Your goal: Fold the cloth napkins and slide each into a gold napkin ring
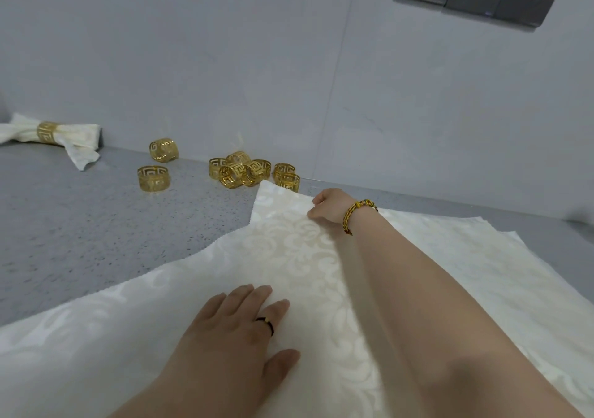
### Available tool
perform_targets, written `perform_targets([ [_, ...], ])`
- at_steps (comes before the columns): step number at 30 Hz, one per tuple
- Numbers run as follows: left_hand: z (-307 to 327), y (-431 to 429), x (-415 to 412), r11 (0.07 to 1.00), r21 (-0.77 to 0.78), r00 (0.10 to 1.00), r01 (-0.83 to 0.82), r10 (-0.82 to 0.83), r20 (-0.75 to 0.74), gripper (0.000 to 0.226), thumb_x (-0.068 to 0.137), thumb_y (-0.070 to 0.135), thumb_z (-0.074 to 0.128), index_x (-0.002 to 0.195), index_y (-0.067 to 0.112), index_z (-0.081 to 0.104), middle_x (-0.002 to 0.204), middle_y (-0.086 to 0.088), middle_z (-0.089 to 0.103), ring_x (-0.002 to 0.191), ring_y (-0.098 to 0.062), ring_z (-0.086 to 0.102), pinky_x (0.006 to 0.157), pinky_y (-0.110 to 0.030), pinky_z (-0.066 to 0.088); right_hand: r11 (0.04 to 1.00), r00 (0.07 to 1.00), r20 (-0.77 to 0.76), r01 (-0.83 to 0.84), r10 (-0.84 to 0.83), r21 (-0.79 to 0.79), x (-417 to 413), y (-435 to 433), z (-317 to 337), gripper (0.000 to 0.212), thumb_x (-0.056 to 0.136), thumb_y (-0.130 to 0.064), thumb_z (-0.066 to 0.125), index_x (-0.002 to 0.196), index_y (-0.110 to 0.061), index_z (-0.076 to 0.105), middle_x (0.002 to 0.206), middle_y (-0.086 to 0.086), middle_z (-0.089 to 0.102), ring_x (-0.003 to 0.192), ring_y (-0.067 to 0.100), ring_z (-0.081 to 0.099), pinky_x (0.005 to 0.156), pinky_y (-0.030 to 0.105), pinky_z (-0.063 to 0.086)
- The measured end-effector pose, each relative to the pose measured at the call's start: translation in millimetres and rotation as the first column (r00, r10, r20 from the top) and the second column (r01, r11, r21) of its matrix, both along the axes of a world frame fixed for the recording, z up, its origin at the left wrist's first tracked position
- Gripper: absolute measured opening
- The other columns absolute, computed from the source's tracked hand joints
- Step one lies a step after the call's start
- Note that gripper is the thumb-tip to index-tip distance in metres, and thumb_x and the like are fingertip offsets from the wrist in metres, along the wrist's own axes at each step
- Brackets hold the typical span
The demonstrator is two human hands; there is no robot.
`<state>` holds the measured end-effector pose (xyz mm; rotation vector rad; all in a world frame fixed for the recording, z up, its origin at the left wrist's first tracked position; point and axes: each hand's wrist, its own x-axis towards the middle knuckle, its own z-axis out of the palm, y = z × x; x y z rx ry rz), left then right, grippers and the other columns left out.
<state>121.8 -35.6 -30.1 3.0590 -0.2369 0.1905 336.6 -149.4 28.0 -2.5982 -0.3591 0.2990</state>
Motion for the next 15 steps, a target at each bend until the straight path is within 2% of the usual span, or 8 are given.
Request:
perform_targets([
  [3, -2.7, -0.8, -0.4, 1.0, 0.01, 1.0, 0.021, -0.022, 0.02, 0.076, 0.092, 0.055, 0.005, 0.08, 0.027, 0.075, 0.084, 0.005, 0.072, 0.091, -0.016, 0.057, 0.079, -0.031, 0.032, 0.999, 1.0, -0.009, 0.005, -0.006, -0.051, 2.7, 4.0, -0.2, 0.018, 0.088, -0.02, 0.056, 0.087, -0.002, 0.059, 0.122, 0.015, 0.056, 0.092, 0.024, 0.054, 0.085, 0.03, 0.046],
  [6, 0.1, 0.5, -4.3, 0.998, -0.057, 0.999, 0.028, -0.029, -0.021, 0.057, 0.074, 0.062, 0.029, 0.082, 0.028, 0.074, 0.082, 0.006, 0.07, 0.089, -0.011, 0.044, 0.081, -0.03, 0.032, 0.998, 1.0, 0.005, 0.01, -0.01, -0.057, 7.2, 4.8, -3.7, 0.032, 0.086, -0.02, 0.056, 0.06, -0.013, 0.039, 0.126, 0.013, 0.057, 0.066, 0.019, 0.044, 0.057, 0.024, 0.036],
  [8, 7.6, 0.7, -7.3, 0.997, -0.078, 0.997, -0.01, 0.004, -0.082, 0.071, 0.077, 0.07, 0.016, 0.101, 0.031, 0.07, 0.108, 0.005, 0.067, 0.108, -0.009, 0.047, 0.093, -0.027, 0.028, 0.999, 1.0, 0.011, 0.008, -0.008, -0.046, 5.3, 3.9, -4.1, 0.038, 0.087, -0.017, 0.053, 0.056, -0.014, 0.031, 0.11, 0.012, 0.063, 0.059, 0.017, 0.039, 0.052, 0.024, 0.029],
  [9, 12.7, -1.3, -6.9, 0.998, -0.052, 0.991, -0.02, 0.012, -0.132, 0.094, 0.07, 0.08, -0.007, 0.122, 0.034, 0.056, 0.136, 0.003, 0.047, 0.128, -0.004, 0.033, 0.104, -0.023, 0.016, 0.999, 1.0, 0.019, 0.011, -0.01, -0.03, 2.9, 3.7, -4.0, 0.04, 0.087, -0.015, 0.051, 0.055, -0.013, 0.027, 0.092, 0.01, 0.059, 0.055, 0.016, 0.034, 0.05, 0.023, 0.026],
  [10, 11.0, -3.8, -6.6, 0.999, -0.044, 0.994, -0.007, 0.002, -0.108, 0.119, 0.045, 0.085, -0.026, 0.14, 0.038, 0.03, 0.148, 0.011, 0.01, 0.135, 0.002, 0.004, 0.109, -0.02, -0.003, 1.0, 0.999, 0.031, 0.018, -0.018, -0.001, -1.0, 3.4, -3.4, 0.042, 0.087, -0.011, 0.05, 0.054, -0.014, 0.024, 0.076, 0.007, 0.05, 0.053, 0.014, 0.029, 0.048, 0.022, 0.022],
  [11, 11.9, -5.4, -10.0, 0.996, -0.083, 0.989, -0.022, 0.009, -0.148, 0.134, 0.023, 0.082, -0.034, 0.144, 0.041, 0.005, 0.141, 0.02, -0.014, 0.127, 0.005, -0.017, 0.107, -0.021, -0.016, 0.999, 0.999, 0.041, 0.027, -0.028, 0.032, -3.9, 3.2, -2.9, 0.043, 0.087, -0.008, 0.049, 0.053, -0.015, 0.022, 0.064, 0.003, 0.038, 0.051, 0.014, 0.025, 0.047, 0.022, 0.019],
  [12, 14.8, -7.0, -12.3, 0.996, -0.086, 0.974, -0.024, 0.004, -0.226, 0.14, 0.011, 0.08, -0.036, 0.143, 0.042, -0.008, 0.139, 0.023, -0.022, 0.121, 0.006, -0.026, 0.104, -0.023, -0.021, 0.996, 0.998, 0.05, 0.046, -0.049, 0.073, -4.9, 2.7, -3.5, 0.044, 0.086, -0.005, 0.048, 0.053, -0.016, 0.02, 0.057, 0.0, 0.028, 0.05, 0.014, 0.022, 0.048, 0.023, 0.017],
  [15, 10.2, -7.9, -21.9, 0.995, -0.097, 0.96, -0.03, 0.002, -0.281, 0.14, 0.009, 0.086, -0.029, 0.141, 0.042, -0.015, 0.142, 0.021, -0.028, 0.124, 0.004, -0.03, 0.105, -0.027, -0.02, 0.984, 0.983, 0.129, 0.111, -0.129, 0.136, -12.8, 1.5, -7.9, 0.043, 0.082, -0.004, 0.047, 0.053, -0.02, 0.019, 0.045, -0.005, 0.023, 0.052, 0.016, 0.021, 0.058, 0.026, 0.02],
])
